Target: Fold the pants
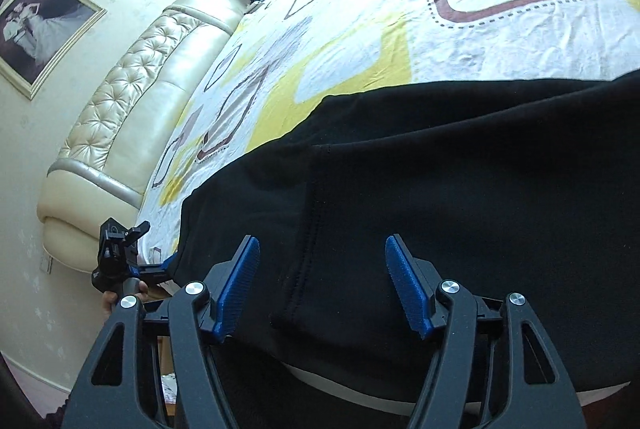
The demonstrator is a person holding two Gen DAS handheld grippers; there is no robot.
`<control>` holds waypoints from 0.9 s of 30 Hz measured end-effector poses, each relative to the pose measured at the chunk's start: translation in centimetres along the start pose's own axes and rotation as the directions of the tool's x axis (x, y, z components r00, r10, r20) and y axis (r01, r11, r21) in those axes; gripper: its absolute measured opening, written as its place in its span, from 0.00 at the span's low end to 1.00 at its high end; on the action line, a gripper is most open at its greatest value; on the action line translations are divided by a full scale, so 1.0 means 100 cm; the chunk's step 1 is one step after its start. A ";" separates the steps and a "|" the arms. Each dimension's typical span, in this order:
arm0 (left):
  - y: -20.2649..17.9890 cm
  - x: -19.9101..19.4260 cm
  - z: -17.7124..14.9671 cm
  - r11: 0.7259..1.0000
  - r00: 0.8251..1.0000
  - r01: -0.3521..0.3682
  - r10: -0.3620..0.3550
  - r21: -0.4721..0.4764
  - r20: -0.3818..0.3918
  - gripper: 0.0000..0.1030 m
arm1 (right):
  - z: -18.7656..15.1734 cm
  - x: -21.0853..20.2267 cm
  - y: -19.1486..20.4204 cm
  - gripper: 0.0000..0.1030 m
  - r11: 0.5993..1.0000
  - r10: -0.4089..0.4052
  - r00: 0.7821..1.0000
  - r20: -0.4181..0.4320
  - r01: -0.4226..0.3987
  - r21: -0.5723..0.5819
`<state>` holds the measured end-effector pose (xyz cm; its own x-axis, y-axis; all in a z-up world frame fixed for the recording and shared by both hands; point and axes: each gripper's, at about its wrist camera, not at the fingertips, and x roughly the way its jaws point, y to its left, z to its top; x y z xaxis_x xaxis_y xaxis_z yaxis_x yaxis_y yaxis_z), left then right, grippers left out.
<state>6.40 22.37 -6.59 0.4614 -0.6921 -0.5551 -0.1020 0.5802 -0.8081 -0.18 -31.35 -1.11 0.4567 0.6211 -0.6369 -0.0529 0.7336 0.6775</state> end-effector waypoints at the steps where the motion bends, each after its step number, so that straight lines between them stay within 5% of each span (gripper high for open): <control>1: 0.000 -0.001 0.001 1.000 1.000 -0.007 0.007 0.004 -0.003 0.97 | -0.001 0.001 -0.003 0.63 1.000 0.004 1.000 -0.003 -0.004 0.015; 6: 0.005 -0.005 0.008 0.997 0.998 -0.063 0.064 0.050 -0.013 0.97 | -0.001 -0.001 -0.011 0.63 1.000 0.010 1.000 -0.002 -0.010 0.025; 18: -0.010 0.033 0.010 0.995 0.995 0.047 -0.038 0.093 -0.090 0.97 | -0.009 0.003 -0.004 0.68 1.000 -0.013 1.000 0.007 0.013 -0.010; 24: -0.023 0.046 0.004 0.986 0.996 0.015 0.000 0.166 -0.090 0.96 | -0.009 0.004 -0.002 0.68 0.999 -0.034 0.999 0.005 0.034 -0.028; 26: -0.023 0.045 0.003 0.984 0.996 -0.005 0.020 0.177 -0.081 0.87 | -0.010 0.005 -0.001 0.68 0.999 -0.037 0.999 0.006 0.037 -0.030; 27: -0.022 0.046 0.004 0.984 0.996 -0.021 0.036 0.179 -0.083 0.68 | -0.010 0.005 -0.001 0.68 0.999 -0.039 0.999 0.007 0.039 -0.031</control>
<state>9.09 18.06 -7.34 0.3826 -0.7038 -0.5985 0.0475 0.6619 -0.7481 -0.88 -30.87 -1.87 0.4647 0.5901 -0.6602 -0.0625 0.7656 0.6403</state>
